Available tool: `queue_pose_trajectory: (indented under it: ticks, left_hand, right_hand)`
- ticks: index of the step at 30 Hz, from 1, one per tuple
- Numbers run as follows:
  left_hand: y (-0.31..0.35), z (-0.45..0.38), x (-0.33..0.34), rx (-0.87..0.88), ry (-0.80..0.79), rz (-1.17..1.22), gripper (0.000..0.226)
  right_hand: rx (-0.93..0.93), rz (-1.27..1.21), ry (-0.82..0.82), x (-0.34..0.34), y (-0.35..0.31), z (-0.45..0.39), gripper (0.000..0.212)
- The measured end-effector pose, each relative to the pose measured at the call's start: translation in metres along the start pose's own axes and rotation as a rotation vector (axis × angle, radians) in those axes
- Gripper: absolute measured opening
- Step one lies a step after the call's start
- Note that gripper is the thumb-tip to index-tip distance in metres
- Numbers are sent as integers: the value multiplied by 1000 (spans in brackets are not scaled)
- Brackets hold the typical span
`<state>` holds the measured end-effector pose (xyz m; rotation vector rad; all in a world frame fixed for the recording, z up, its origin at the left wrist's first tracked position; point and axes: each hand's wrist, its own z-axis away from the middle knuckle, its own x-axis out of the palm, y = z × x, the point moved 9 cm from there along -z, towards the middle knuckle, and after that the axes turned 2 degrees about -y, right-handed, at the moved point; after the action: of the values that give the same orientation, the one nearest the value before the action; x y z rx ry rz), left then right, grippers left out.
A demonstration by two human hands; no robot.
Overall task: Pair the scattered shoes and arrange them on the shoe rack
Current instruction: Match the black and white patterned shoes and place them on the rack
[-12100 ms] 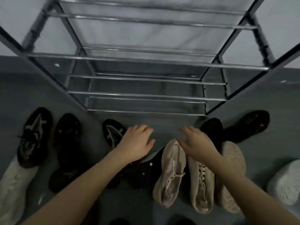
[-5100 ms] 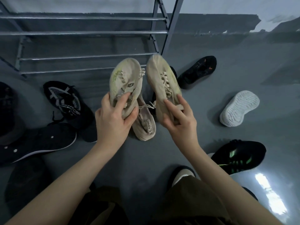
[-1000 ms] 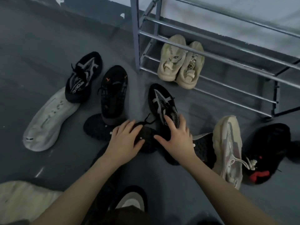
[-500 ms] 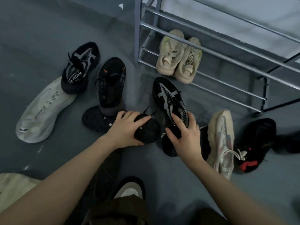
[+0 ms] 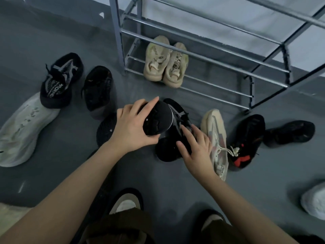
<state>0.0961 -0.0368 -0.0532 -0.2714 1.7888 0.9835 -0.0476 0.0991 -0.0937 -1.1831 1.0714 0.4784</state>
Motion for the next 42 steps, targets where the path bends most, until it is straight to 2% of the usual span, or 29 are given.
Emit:
queue_pose_trajectory:
  ticks: [4, 7, 11, 13, 14, 16, 19, 22, 27, 31, 34, 39, 42]
  left_hand:
    - [20, -14, -13, 8, 31, 55, 103]
    - [34, -20, -37, -4, 111, 134, 100]
    - [42, -18, -69, 26, 345, 376, 88]
    - [36, -12, -70, 82, 385, 461, 84]
    - [31, -7, -64, 91, 355, 454, 83]
    - [16, 9, -33, 48, 187, 444, 79]
    - [-18, 55, 38, -168, -135, 553, 68]
    - [-45, 93, 80, -357, -234, 556, 60]
    - [-32, 78, 83, -288, -201, 194, 79]
    - [-31, 55, 95, -351, -255, 110, 94]
    - [-36, 51, 101, -435, -267, 169, 96]
    - [-28, 49, 76, -401, -36, 194, 76]
    - [-25, 51, 57, -403, 94, 214, 71]
  right_hand:
    - [-101, -295, 92, -33, -46, -12, 54]
    - [-173, -470, 211, -66, -75, -26, 49]
    - [-426, -427, 330, -102, -114, -28, 41]
    - [-516, -418, 289, -97, -122, -29, 40]
    - [-530, -421, 241, -87, -120, -31, 39]
    - [-479, -419, 101, -55, -100, -36, 39]
    - [-322, -306, -106, 2, -56, -32, 39]
    - [-304, -33, -123, 34, -37, -14, 40]
    - [-267, 154, 14, 32, -42, -11, 40]
    - [-149, 335, 75, 23, -25, -23, 43]
    - [-26, 370, 41, 20, 1, -30, 47]
    - [-59, 352, 40, 23, -6, -32, 45]
    - [-65, 245, 40, 21, -22, -32, 45]
